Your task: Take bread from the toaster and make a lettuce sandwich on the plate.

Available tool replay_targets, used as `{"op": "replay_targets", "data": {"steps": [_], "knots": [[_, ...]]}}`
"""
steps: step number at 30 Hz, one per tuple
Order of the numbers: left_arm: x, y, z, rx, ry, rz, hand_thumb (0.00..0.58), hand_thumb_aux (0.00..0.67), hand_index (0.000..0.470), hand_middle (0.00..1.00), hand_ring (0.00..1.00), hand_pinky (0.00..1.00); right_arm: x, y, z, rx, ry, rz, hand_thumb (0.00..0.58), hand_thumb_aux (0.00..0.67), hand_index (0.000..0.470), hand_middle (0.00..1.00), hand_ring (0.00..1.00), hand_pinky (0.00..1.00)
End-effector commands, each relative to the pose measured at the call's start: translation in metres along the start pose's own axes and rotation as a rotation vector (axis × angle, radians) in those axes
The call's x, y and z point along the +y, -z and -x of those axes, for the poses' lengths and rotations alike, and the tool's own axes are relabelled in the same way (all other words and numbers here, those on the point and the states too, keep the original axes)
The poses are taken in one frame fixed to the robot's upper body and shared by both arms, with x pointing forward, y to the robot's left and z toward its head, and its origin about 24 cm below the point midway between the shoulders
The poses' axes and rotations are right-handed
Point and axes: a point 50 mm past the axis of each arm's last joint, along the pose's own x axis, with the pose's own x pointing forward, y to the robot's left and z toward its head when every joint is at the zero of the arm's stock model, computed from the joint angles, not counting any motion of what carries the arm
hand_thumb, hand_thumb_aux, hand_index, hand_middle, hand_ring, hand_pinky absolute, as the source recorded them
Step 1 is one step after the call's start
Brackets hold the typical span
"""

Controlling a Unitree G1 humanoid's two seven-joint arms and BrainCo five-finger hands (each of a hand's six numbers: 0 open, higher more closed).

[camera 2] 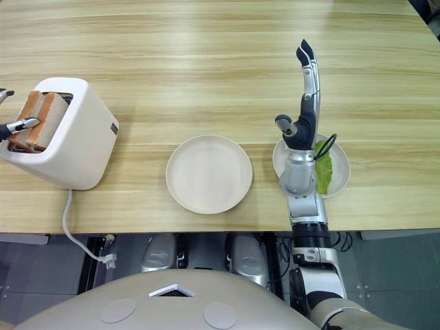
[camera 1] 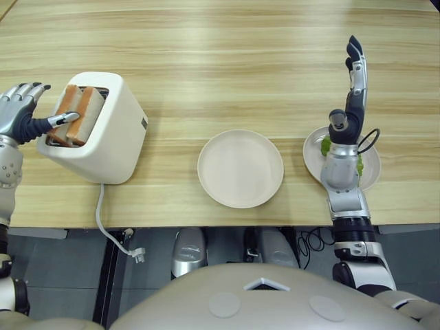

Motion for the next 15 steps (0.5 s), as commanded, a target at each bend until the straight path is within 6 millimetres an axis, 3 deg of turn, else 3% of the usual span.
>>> {"op": "replay_targets", "data": {"steps": [1, 15], "knots": [[-0.0129, 0.0121, 0.0075, 0.048, 0.057, 0.017, 0.0, 0.0, 0.0, 0.0, 0.0, 0.0, -0.0023, -0.0003, -0.0001, 0.001, -0.002, 0.012, 0.0, 0.0, 0.0, 0.0, 0.0, 0.0], [-0.0152, 0.0216, 0.0147, 0.084, 0.058, 0.039, 0.0, 0.0, 0.0, 0.0, 0.0, 0.0, -0.0032, 0.0008, 0.001, 0.004, -0.012, 0.029, 0.0, 0.0, 0.0, 0.0, 0.0, 0.0]]}}
